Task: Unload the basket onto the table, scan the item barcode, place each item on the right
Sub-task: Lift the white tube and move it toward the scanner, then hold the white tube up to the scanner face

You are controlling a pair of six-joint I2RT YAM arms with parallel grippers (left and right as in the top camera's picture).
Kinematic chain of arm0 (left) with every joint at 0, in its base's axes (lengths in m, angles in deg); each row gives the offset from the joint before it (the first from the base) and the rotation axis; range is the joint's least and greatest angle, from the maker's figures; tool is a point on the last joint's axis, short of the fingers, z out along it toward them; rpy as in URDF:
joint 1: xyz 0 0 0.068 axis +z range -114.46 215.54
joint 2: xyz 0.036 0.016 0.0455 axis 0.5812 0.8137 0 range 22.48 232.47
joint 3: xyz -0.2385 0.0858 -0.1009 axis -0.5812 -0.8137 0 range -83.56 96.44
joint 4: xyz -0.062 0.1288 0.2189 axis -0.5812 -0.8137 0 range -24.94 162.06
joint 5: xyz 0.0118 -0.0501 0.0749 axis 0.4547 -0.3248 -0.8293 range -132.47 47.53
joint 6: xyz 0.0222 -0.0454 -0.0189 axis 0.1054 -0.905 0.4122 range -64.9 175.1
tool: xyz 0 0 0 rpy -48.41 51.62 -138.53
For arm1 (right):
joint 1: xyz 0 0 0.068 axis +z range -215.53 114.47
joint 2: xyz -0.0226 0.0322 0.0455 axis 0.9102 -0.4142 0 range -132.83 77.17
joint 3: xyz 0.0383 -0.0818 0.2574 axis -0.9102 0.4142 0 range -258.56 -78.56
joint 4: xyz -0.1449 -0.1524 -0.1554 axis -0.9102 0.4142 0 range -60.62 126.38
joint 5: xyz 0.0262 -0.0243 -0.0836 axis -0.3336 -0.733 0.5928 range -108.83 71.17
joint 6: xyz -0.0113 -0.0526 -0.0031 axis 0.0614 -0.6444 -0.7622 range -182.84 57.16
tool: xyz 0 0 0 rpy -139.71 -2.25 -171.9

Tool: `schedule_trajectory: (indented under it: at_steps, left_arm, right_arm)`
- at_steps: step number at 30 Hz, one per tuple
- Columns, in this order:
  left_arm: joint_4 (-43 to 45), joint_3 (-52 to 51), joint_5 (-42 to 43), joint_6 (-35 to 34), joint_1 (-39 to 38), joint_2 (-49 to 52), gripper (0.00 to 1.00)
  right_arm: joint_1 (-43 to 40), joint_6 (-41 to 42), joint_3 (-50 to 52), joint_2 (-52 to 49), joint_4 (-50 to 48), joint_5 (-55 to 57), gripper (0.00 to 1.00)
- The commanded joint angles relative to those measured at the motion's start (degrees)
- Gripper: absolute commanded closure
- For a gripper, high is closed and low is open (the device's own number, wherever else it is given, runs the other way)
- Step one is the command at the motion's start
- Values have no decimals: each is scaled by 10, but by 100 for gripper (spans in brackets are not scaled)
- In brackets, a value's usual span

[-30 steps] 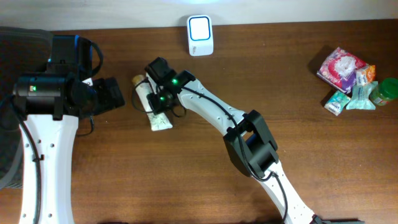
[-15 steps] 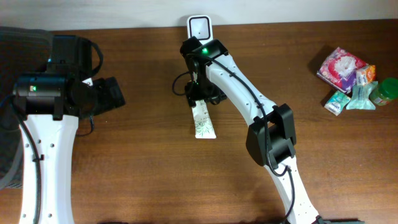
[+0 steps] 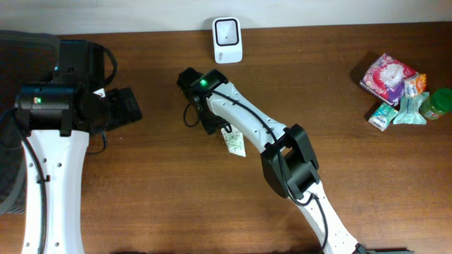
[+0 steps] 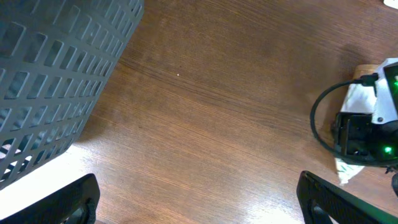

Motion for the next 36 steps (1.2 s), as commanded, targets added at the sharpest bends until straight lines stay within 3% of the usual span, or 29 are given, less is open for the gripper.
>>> schedule_trajectory:
  at_steps: [1, 5, 8, 10, 12, 13, 16, 21, 22, 24, 25, 27, 29, 33, 36]
  left_arm:
    - [1, 3, -3, -8, 2, -6, 1]
    - [1, 3, -3, -8, 2, -6, 1]
    - [1, 3, -3, -8, 2, -6, 1]
    - [1, 3, -3, -8, 2, -6, 1]
    - [1, 3, -3, -8, 2, -6, 1]
    - [1, 3, -3, -8, 2, -6, 1]
    - [1, 3, -3, -8, 2, -6, 1]
    - [1, 3, -3, -8, 2, -6, 1]
    - [1, 3, -3, -8, 2, -6, 1]
    - [1, 3, -3, -8, 2, -6, 1]
    - [1, 3, -3, -8, 2, -6, 1]
    - [1, 3, -3, -8, 2, -6, 1]
    - [1, 3, -3, -8, 2, -6, 1]
    - [1, 3, -3, -8, 2, -6, 1]
    - [1, 3, -3, -8, 2, -6, 1]
  right_arm:
    - [-8, 3, 41, -10, -33, 3, 38]
    - [-17, -11, 64, -10, -53, 8, 37]
    - [-31, -25, 9, -9, 22, 7, 37]
    - [-34, -31, -46, -9, 70, 8, 24]
    - [-44, -44, -61, -9, 76, 7, 5]
    - [-54, -45, -60, -9, 77, 5, 1]
    - [-115, -172, -56, -10, 68, -186, 2]
    - [-146, -216, 9, -14, 16, -311, 1]
    - [-142, -216, 31, -14, -3, -311, 7]
    - [-137, -213, 55, -14, -23, -311, 35]
    - [-137, -201, 57, -14, -25, -311, 65]
    - [-138, -184, 54, -13, -23, -329, 96]
    - [-145, -184, 33, -12, -10, -376, 96]
    - [-178, -203, -113, -12, 63, -485, 96]
    - [-232, -305, -257, -12, 110, -653, 96]
